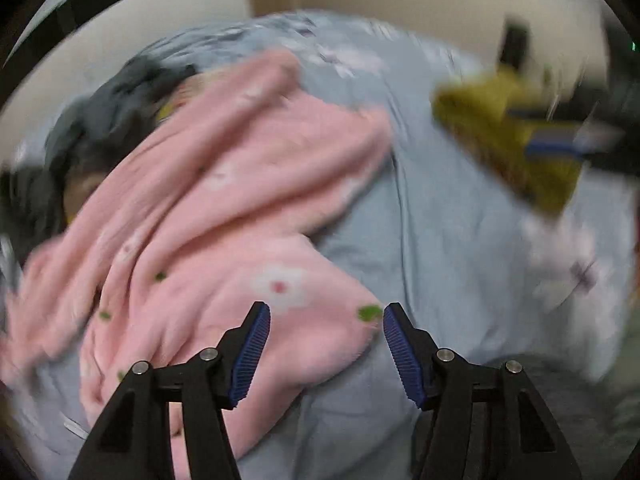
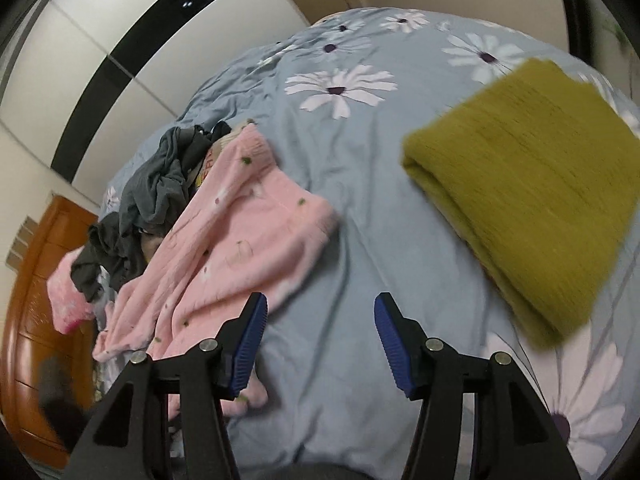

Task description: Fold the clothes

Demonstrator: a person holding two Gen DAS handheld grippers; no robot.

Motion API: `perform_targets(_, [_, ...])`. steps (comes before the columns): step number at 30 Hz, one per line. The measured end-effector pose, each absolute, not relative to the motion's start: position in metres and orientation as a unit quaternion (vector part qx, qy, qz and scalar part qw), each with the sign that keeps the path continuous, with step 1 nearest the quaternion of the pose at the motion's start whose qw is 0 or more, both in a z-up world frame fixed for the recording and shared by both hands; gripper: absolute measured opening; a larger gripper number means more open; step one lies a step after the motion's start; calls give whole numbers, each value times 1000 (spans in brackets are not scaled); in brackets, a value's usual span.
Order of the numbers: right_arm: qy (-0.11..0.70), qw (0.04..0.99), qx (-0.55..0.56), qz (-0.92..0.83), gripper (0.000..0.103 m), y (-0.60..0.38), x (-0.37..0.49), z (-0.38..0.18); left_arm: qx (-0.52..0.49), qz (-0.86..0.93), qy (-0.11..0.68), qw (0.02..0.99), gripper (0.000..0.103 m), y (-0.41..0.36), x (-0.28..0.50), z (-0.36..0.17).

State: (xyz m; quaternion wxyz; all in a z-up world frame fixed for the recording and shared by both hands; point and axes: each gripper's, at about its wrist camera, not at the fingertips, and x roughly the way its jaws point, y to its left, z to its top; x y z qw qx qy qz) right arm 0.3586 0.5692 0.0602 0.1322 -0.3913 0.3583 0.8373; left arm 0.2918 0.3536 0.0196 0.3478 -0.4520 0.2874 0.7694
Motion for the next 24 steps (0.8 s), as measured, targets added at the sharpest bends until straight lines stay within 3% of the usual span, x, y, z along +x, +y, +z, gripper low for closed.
perform_targets(3, [372, 144, -385, 832, 57, 581, 384, 58, -459, 760, 326, 325, 58, 367, 295, -2])
perform_targets(5, [382, 152, -384, 827, 57, 590, 397, 55, -465, 768, 316, 306, 19, 361, 289, -2])
perform_targets(7, [394, 161, -380, 821, 57, 598, 409, 52, -475, 776, 290, 295, 8, 351, 280, 4])
perform_targets(14, [405, 154, -374, 820, 57, 595, 416, 53, -449, 840, 115, 282, 7, 266, 245, 89])
perform_targets(18, [398, 140, -377, 825, 57, 581, 408, 57, -415, 879, -8, 236, 5, 170, 216, 136])
perform_targets(24, [380, 118, -392, 829, 57, 555, 390, 60, -368, 920, -104, 87, 5, -7, 197, 159])
